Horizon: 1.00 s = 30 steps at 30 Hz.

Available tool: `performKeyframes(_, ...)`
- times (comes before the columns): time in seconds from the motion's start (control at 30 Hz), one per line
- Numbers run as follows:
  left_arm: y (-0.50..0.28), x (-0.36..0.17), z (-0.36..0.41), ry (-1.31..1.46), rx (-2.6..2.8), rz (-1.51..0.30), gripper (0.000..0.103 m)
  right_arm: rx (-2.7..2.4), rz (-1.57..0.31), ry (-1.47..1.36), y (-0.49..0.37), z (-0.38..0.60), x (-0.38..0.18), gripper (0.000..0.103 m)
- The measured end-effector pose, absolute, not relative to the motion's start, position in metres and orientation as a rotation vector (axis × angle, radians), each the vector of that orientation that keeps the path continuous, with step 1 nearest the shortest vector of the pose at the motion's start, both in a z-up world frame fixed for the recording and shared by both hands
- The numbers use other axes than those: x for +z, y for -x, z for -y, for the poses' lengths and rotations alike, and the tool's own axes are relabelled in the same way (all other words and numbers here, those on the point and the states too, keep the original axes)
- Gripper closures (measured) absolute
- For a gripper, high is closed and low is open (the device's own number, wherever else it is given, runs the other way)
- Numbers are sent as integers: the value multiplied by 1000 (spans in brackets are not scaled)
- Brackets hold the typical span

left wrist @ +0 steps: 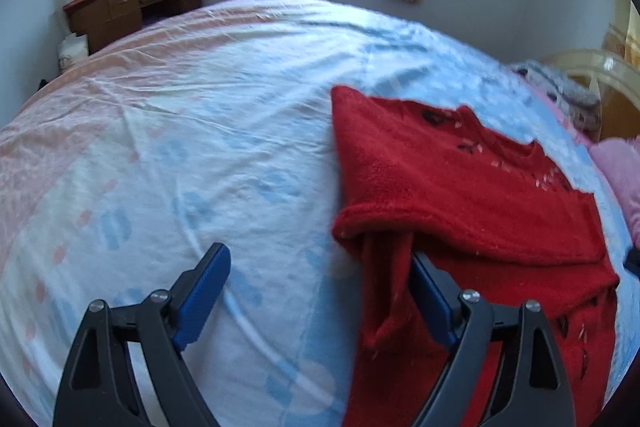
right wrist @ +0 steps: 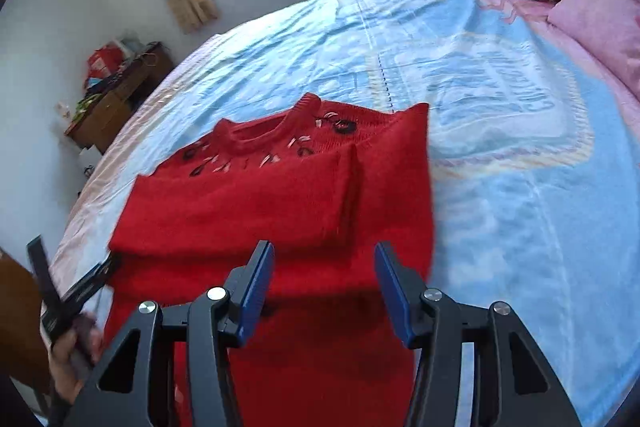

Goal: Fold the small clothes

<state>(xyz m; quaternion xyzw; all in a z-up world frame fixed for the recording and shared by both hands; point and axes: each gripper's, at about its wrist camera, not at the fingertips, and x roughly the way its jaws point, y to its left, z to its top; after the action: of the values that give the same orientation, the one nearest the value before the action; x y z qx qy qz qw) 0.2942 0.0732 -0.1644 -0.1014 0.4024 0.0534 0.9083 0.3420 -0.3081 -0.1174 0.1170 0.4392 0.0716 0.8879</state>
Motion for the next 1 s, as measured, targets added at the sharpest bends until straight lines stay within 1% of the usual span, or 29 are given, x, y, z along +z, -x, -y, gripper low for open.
performKeyframes(0.13, -299, -165, -86, 268, 151, -828, 10, 124, -957, -216, -372, 296, -136, 50)
performKeyframes(0.17, -299, -167, -88, 286, 154, -829, 10, 115, -964, -197, -375, 293, -139, 55)
performKeyframes(0.2, -299, -168, -88, 285, 155, -823, 10, 95, -962, -170, -377, 290, -140, 65)
performKeyframes(0.23, -298, -167, -86, 273, 160, -820, 10, 79, -962, -140, -377, 286, -142, 94)
performKeyframes(0.27, -297, -167, -83, 260, 164, -819, 10, 77, -945, -120, -374, 283, -140, 96)
performKeyframes(0.47, -298, -169, -85, 256, 159, -829, 8, 53, -841, -71, -344, 291, -122, 97)
performKeyframes(0.63, -299, -169, -84, 240, 167, -834, 7, -1, -899, -87, -346, 309, -141, 97)
performKeyframes(0.73, -298, -169, -83, 237, 162, -828, 6, 19, -890, -119, -344, 313, -139, 97)
performKeyframes(0.8, -293, -168, -84, 246, 144, -823, 6, 2, -874, -114, -339, 312, -131, 82)
performKeyframes(0.83, -288, -167, -86, 263, 134, -813, 6, 1, -843, -104, -334, 310, -125, 61)
performKeyframes(0.87, -283, -166, -88, 277, 134, -808, 6, 16, -810, -103, -328, 308, -120, 51)
performKeyframes(0.93, -269, -164, -92, 310, 148, -787, 6, 64, -763, -94, -318, 301, -113, 51)
performKeyframes(1.0, -256, -162, -96, 338, 171, -762, 6, 108, -759, -80, -314, 291, -113, 51)
